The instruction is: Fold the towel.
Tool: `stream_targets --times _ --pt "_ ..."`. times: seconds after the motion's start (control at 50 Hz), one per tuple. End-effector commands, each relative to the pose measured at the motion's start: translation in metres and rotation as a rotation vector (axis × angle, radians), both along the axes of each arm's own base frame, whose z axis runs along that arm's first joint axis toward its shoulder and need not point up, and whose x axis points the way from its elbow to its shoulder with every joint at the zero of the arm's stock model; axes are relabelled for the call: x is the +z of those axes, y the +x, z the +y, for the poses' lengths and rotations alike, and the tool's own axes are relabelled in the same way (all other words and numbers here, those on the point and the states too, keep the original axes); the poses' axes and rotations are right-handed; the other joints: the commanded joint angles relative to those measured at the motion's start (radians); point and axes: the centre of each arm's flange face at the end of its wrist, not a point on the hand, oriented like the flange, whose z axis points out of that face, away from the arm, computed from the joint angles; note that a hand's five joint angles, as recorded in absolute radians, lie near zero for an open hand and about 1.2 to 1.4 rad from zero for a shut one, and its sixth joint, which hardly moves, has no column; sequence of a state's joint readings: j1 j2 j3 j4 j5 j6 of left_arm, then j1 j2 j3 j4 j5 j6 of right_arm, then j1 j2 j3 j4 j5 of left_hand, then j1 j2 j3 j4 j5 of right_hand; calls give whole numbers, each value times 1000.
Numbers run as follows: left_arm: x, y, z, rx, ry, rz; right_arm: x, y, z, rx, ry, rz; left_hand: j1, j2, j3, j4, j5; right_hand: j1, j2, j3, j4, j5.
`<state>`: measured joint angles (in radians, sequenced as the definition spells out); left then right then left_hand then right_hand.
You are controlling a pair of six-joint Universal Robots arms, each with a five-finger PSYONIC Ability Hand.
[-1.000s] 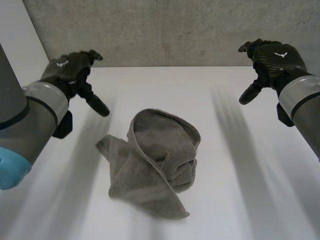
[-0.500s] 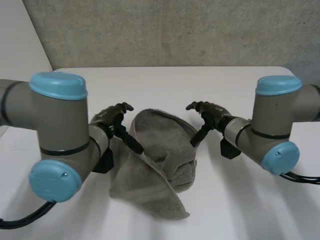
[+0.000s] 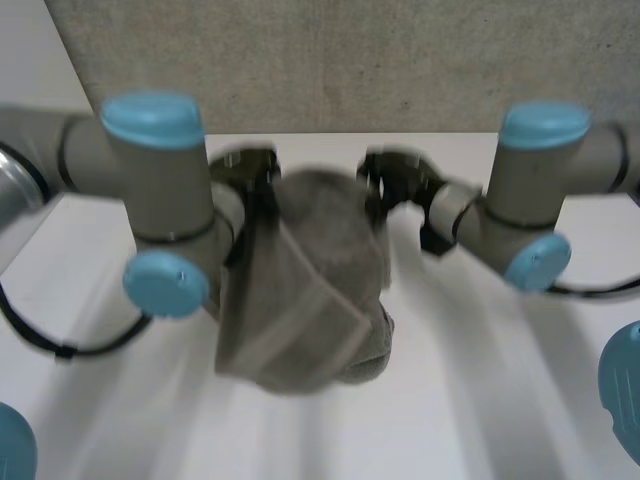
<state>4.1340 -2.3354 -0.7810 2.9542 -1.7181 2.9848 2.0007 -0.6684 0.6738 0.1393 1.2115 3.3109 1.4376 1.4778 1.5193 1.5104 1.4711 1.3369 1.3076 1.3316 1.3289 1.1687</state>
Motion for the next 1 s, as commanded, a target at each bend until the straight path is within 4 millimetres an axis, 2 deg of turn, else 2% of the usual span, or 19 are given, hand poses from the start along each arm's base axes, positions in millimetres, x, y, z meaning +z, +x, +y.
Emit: stream_targets --times 0.02,0.04,0.06,0.08,0.12,0.18,0.26,0.38,0.42,0.48,0.52,0.54,0.58,0.64,0.68,0.78,0.88,0.98,1.0 --pt "138 -7 -18 25 -525 122 134 -7 -23 -115 -483 -149 -41 -82 -123 -114 -249 59 89 65 67 53" --pt "139 -7 -18 25 -526 122 163 -12 -20 -153 -581 -202 -41 -82 -123 -114 -249 59 89 65 67 53" --pt "166 -6 -15 41 -636 158 185 -17 -16 -191 -661 -238 -41 -82 -123 -114 -249 59 89 65 67 53" --pt "192 -2 -10 60 -739 189 186 -17 -16 -192 -662 -238 -41 -82 -123 -114 -249 59 89 65 67 53" --pt "214 2 -4 81 -831 209 215 -24 -7 -225 -773 -299 -41 -82 -123 -114 -249 59 89 65 67 53" --pt "241 8 6 119 -964 212 221 -25 -3 -229 -811 -301 -41 -82 -123 -114 -249 59 89 65 67 53" --pt "245 9 9 135 -1014 180 222 -25 12 -254 -900 -171 -41 -82 -123 -114 -249 59 89 65 67 53" --pt "196 11 -7 76 -875 38 192 -16 29 -210 -940 60 -41 -82 -123 -114 -249 59 89 65 67 53" --pt "151 12 -14 39 -739 -51 180 -12 36 -181 -920 106 -41 -82 -123 -114 -249 59 89 65 67 53" --pt "130 12 -15 21 -678 -88 154 -5 47 -124 -850 174 -41 -82 -123 -114 -249 59 89 65 67 53" --pt "80 13 -12 -27 -547 -165 139 -4 51 -100 -802 202 -41 -82 -123 -114 -249 59 89 65 67 53" --pt "80 13 -12 -27 -546 -166 123 -3 54 -78 -752 232 -41 -82 -123 -114 -249 59 89 65 67 53" --pt "34 18 -8 -54 -427 -231 106 -2 58 -54 -699 262 -41 -82 -123 -114 -249 59 89 65 67 53" --pt "14 23 -6 -59 -373 -262 73 -4 65 -16 -613 323 -41 -82 -123 -114 -249 59 89 65 67 53" --pt "-22 37 -1 -57 -270 -313 56 -6 68 -1 -576 357 -41 -82 -123 -114 -249 59 89 65 67 53" --pt "-54 53 5 -46 -177 -351 3 -22 89 59 -471 506 -41 -82 -123 -114 -249 59 89 65 67 53" --pt "-69 58 13 -51 -140 -365 -23 -34 111 104 -405 582 -41 -82 -123 -114 -249 59 89 65 67 53" --pt "-72 58 15 -47 -154 -357 -17 -48 135 113 -388 587 -126 -166 -208 -199 -334 59 89 65 67 53" --pt "-72 58 15 -43 -168 -352 -16 -52 143 112 -384 586 -300 -341 -382 -373 -509 59 89 65 67 53"
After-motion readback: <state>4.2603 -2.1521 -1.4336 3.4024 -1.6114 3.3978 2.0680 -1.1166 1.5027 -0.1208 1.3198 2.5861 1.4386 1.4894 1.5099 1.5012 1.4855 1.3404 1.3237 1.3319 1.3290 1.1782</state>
